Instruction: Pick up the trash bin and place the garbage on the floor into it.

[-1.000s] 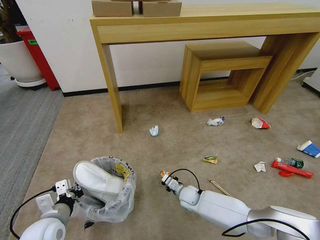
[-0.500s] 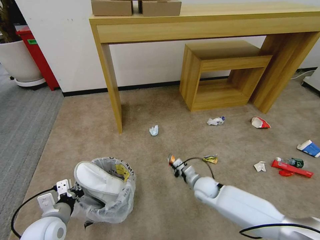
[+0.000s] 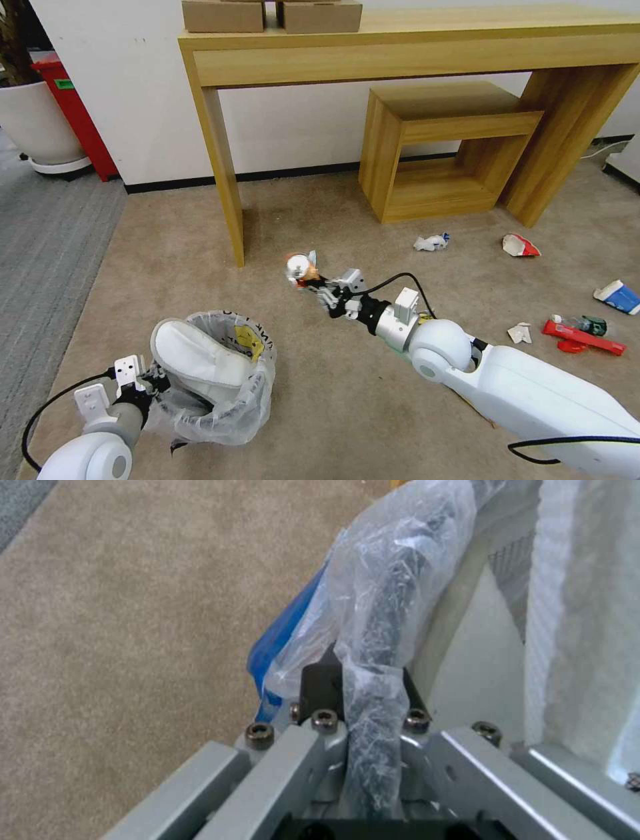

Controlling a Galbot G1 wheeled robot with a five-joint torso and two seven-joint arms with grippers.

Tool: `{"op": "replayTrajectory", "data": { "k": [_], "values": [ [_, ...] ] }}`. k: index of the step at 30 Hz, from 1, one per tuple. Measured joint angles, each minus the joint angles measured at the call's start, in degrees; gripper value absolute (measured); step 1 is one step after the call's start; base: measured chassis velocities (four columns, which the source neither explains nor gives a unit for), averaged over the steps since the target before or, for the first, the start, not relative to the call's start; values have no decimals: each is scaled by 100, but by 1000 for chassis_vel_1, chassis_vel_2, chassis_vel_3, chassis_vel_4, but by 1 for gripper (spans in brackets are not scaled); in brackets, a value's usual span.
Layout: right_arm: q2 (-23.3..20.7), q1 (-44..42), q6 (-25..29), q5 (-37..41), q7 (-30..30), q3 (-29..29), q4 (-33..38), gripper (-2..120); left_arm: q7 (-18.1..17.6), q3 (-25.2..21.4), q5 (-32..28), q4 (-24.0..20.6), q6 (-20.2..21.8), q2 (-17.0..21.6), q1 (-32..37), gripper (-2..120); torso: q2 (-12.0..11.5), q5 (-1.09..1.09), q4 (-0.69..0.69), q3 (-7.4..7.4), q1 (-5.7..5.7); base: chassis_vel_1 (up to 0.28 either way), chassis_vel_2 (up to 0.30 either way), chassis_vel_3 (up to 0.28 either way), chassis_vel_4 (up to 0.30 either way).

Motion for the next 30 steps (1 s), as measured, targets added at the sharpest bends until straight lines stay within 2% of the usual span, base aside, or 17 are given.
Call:
{"op": "replayTrajectory", "data": {
  "k": [4,14,25,30],
  "values": [
    [79,484,-91,204,-116,-584,119,3,-29,-4,-7,-72,20,-38,-8,1,0,-1,0,0,0,0,0,0,0],
    [497,1239,-865,495,883,-1599,24,2,-36,-16,-19,-125,21,-92,-40,1,0,-1,-1,0,0,0,0,0,0],
    [912,1575,-1522,742,1668,-2434,-110,3,-32,1,-5,-148,21,-195,-87,1,0,0,-2,0,0,0,0,0,0],
    [1136,1639,-1748,870,2034,-2574,-178,3,-9,14,29,-151,13,-241,-71,1,0,0,-1,0,0,0,0,0,0]
  ]
}}
